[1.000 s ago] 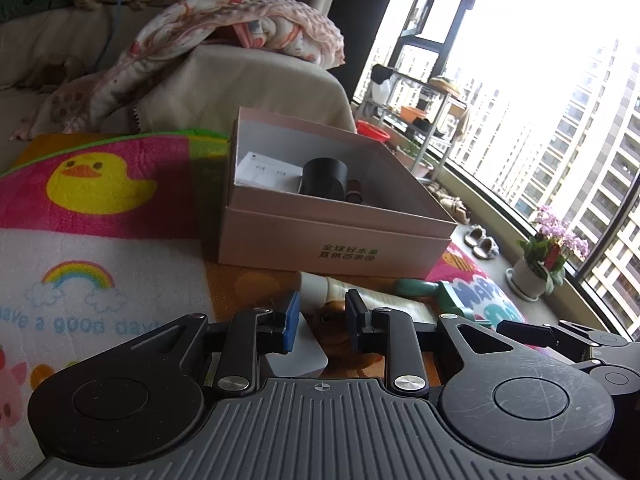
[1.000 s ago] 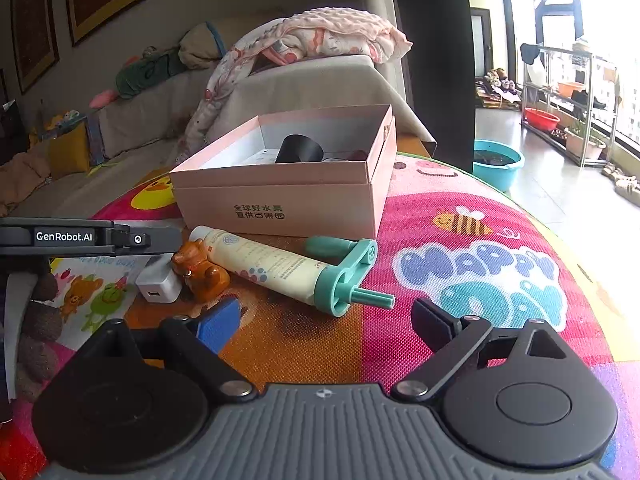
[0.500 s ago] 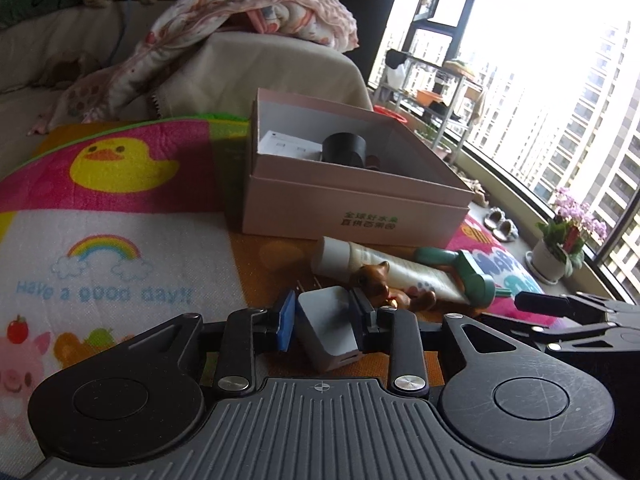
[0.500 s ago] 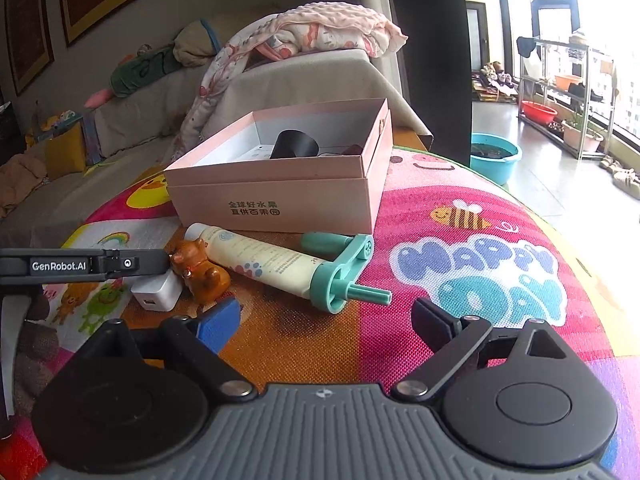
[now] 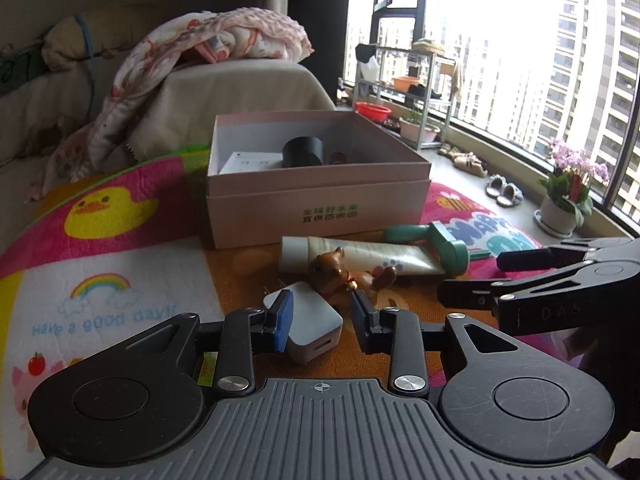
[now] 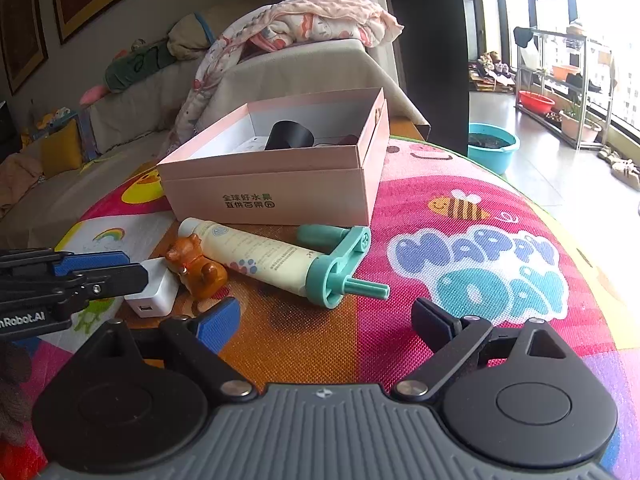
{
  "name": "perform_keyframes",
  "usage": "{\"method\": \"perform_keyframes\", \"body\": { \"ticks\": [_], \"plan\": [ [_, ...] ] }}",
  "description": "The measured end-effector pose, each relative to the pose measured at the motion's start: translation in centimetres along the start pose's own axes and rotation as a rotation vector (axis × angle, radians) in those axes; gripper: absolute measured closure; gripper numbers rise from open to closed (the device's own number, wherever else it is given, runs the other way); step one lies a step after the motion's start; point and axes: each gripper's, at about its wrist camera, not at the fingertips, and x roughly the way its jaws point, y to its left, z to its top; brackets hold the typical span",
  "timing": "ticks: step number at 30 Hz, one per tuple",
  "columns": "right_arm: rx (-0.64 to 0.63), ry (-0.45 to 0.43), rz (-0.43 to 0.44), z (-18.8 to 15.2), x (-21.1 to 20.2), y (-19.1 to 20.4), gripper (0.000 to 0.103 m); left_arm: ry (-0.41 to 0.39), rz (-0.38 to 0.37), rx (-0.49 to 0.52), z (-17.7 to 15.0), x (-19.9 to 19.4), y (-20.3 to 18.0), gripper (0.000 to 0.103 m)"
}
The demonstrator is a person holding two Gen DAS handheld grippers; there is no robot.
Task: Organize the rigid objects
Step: 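Close the left gripper on the white USB power adapter, then lift the adapter with the left gripper while the right gripper grasps the brown bear figurine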
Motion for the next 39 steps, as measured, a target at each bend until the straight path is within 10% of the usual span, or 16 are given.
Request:
{"method": "perform_keyframes", "body": {
  "ticks": [5, 17, 33, 39],
  "plan": [
    [0.007, 0.000, 0.001, 0.0, 0.1, -0.1, 0.010, -0.010, 0.138, 0.127, -0.4, 0.3, -0.5, 0.064],
    [0.009, 0.004, 0.001, 0.0, 0.1, -0.1, 0.010, 0.004, 0.209, -0.018, -0.1, 0.1, 3.3, 0.063],
    [0.009, 0.004, 0.002, 0.0, 0.1, -0.1, 0.010, -0.021, 0.070, -0.127, -0.1, 0.3, 4.8, 0.051],
    [0.009, 0.004, 0.002, 0.0, 0.1, -0.2, 0.010, -0.024, 0.139, -0.127, -0.5, 0.6, 4.9, 0.050]
  ]
}}
